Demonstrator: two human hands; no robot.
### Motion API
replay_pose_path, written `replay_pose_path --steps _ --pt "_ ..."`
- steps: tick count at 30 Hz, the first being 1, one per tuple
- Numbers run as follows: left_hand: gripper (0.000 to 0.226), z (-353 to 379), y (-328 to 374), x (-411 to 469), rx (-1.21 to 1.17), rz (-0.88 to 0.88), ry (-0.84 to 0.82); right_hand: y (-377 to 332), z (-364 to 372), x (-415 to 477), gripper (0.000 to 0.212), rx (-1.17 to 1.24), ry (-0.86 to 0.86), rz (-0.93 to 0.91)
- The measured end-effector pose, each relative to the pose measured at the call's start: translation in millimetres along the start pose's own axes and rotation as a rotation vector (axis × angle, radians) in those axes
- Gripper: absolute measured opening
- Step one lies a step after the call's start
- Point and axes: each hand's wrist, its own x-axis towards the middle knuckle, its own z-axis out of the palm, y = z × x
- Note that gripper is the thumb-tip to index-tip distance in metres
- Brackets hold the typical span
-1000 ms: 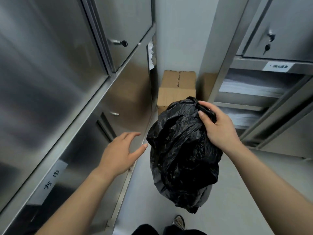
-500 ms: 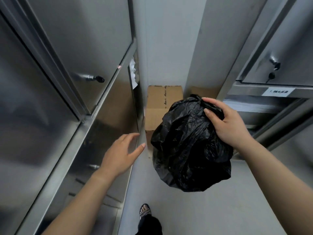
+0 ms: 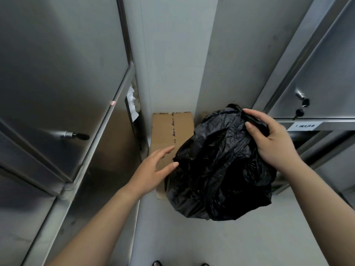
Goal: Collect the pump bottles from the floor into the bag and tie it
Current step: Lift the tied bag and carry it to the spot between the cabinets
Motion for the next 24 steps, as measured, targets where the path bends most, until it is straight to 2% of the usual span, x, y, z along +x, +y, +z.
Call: replay_pose_path --steps 2,6,9,13,18,24 --pt "0.053 13 2 9 -0.048 0.014 0.025 5 -7 7 0.028 -0.004 0.008 0.0" --pt "0.014 37 5 24 -0.139 -0.044 0.1 18 -18 16 0.027 0.016 0.003 0.02" --pt "0.002 52 13 24 -0.208 -0.057 0.143 31 -25 18 0.027 0.016 -0.019 0.027" --pt "0.009 65 21 17 -0.256 -0.052 0.238 45 -35 20 0.028 0.026 -0.031 0.016" --pt "0.016 64 30 8 -0.353 -0.073 0.48 60 -46 22 0.028 0.075 -0.064 0.012" --pt "0.025 65 53 5 -0.378 -0.03 0.61 64 -51 25 0.029 0.13 -0.091 -0.016"
